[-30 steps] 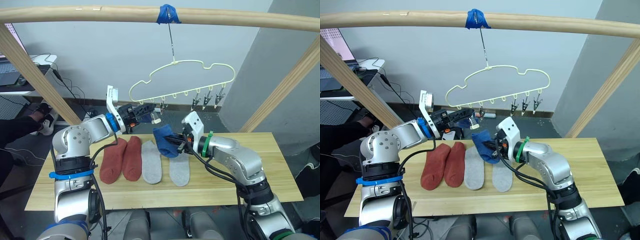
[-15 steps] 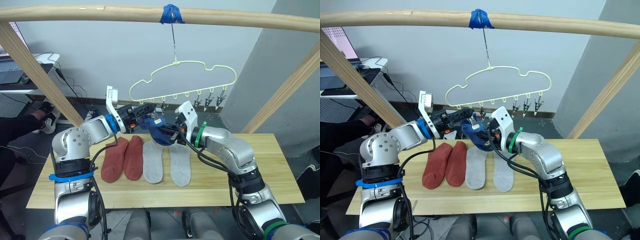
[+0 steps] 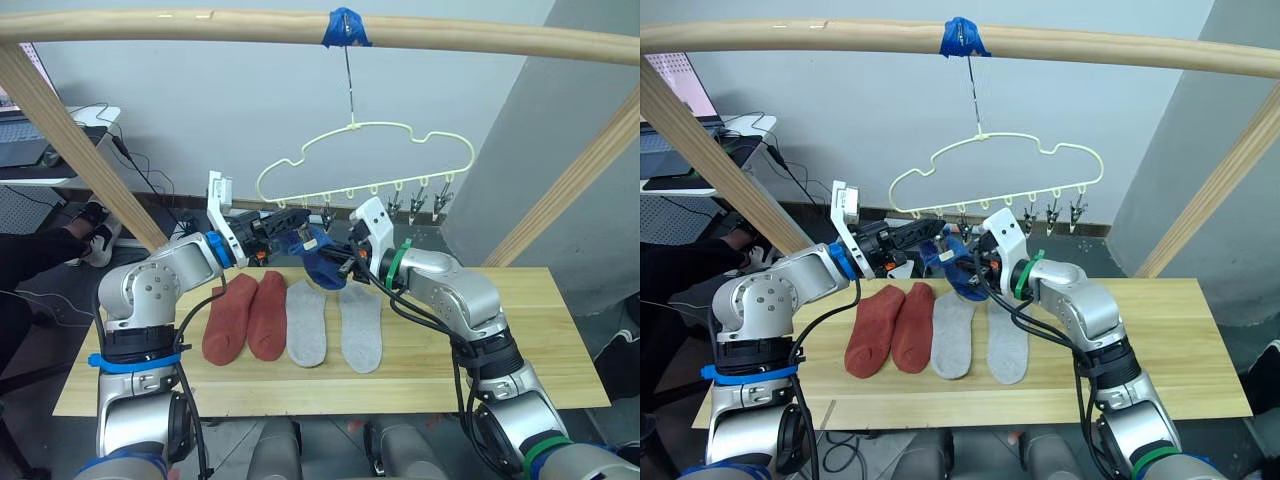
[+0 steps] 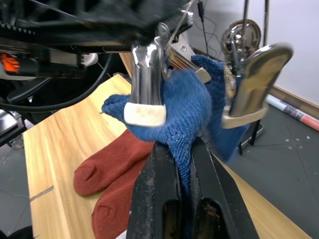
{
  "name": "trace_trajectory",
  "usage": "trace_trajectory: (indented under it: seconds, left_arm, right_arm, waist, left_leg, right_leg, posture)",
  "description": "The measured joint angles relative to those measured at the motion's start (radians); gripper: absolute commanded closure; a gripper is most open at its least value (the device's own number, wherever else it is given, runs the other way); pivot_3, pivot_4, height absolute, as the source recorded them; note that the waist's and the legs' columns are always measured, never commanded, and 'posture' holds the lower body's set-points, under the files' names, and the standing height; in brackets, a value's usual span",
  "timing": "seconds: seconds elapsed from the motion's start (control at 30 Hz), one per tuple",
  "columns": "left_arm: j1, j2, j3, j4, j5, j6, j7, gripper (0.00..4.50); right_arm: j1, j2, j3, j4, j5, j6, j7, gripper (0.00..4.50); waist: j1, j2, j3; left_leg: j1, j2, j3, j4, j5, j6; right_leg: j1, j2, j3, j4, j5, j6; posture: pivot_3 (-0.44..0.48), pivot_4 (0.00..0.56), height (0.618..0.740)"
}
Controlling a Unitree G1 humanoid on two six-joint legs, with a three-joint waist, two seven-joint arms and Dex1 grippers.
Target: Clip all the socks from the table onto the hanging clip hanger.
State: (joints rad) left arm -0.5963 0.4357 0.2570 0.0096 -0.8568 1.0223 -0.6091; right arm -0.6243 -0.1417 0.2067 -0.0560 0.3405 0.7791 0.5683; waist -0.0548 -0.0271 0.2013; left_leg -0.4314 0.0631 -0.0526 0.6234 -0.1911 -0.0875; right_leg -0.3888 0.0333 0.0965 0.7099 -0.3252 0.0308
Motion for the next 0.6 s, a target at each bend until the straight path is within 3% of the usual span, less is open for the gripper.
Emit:
trace_trajectory:
  seconds: [0.2, 0.3, 0.6]
  left_arm:
    - [0.008, 0.031, -0.002, -0.002, 0.007, -0.007, -0.010, 0.81]
    - [0.046, 0.059, -0.016, -0.013, 0.046, -0.045, -0.016, 0.00]
    - [0.123, 0.063, -0.084, -0.117, 0.130, -0.151, -0.023, 0.00]
  right_arm:
    - [0.001, 0.010, 0.001, 0.000, 0.000, -0.007, -0.002, 4.50]
    - [0.006, 0.025, 0.002, 0.001, 0.001, -0.006, -0.002, 3.72]
    - [0.061, -0.030, 0.010, 0.030, -0.031, -0.031, -0.004, 0.66]
  waist:
    - [-0.001, 0.000, 0.000]
    - [-0.001, 0.000, 0.000]
    - [0.017, 0.000, 0.000]
  left_leg:
    - [0.000, 0.000, 0.000, 0.000, 0.000, 0.000]
    - [0.000, 0.000, 0.000, -0.001, 0.000, 0.000]
    - [-0.001, 0.000, 0.000, 0.000, 0.000, 0.000]
  right_leg:
    - [0.000, 0.000, 0.000, 0.000, 0.000, 0.000]
    - [0.000, 0.000, 0.000, 0.000, 0.000, 0.000]
    - [0.000, -0.001, 0.000, -0.002, 0.000, 0.000]
  posture:
    - [0.038, 0.153, 0.740]
    - [0.040, 0.150, 0.740]
    - [0.039, 0.151, 0.740]
